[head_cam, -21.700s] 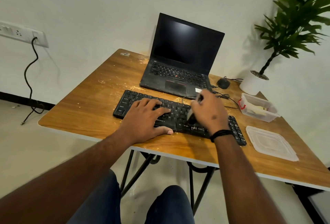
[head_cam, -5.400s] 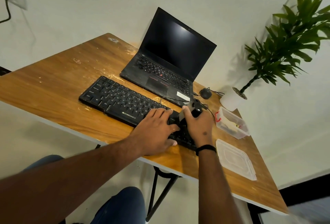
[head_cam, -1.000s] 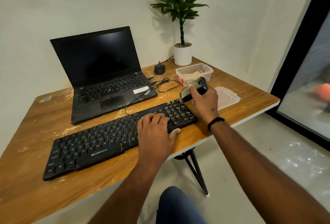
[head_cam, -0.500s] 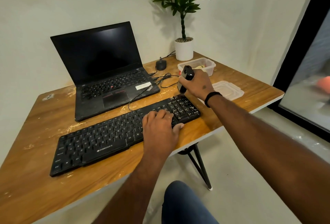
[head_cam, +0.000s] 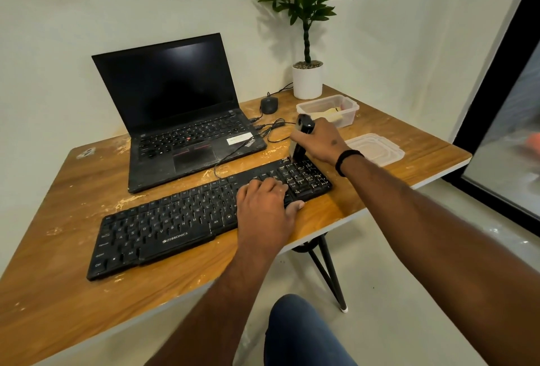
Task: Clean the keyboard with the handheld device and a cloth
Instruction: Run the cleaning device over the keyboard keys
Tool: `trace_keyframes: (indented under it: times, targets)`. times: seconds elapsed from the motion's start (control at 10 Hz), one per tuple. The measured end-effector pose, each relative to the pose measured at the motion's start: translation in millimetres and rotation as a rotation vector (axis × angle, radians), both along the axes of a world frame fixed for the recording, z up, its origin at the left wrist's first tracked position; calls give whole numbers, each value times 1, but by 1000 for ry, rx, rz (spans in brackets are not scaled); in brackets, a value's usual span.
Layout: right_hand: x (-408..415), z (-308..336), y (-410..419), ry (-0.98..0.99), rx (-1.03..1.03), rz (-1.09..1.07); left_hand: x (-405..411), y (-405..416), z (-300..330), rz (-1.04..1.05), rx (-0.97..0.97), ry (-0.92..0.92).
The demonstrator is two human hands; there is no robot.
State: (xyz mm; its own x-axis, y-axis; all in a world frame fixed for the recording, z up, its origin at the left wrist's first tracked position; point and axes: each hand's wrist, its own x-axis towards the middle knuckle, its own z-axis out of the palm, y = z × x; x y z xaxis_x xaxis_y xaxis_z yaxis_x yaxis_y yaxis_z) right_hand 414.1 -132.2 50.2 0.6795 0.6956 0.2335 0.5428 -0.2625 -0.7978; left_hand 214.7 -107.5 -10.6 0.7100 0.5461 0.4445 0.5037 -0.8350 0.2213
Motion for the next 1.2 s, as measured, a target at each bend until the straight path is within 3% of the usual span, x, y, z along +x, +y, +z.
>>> trace_keyframes:
  times: [0.3, 0.5, 0.6, 0.7, 0.8, 0.9, 1.0, 1.1, 1.2]
  targets:
    - [-6, 5, 6, 10, -69, 26, 1, 1, -1, 5, -2, -4]
    - [-14, 6, 8, -64, -63, 73, 1, 0, 0, 5, -10, 1]
    - [-13, 5, 8, -176, -83, -16, 1, 0, 0, 3, -13, -3]
    - [-16, 7, 9, -133, -113, 68, 0, 0, 0, 1, -11, -16]
    - [-18, 10, 9, 8, 3, 87, 0, 1, 0, 4, -13, 0]
    - [-21, 9, 9, -109, -105, 75, 0, 1, 0, 0, -13, -10]
    - [-28, 21, 14, -433, -313, -44, 1, 0, 0, -3, -11, -16]
    - [-35, 27, 26, -413, -326, 7, 2, -1, 0, -4, -18, -10]
    - [-41, 20, 31, -127, -204, 203, 2, 0, -1, 0, -22, -20]
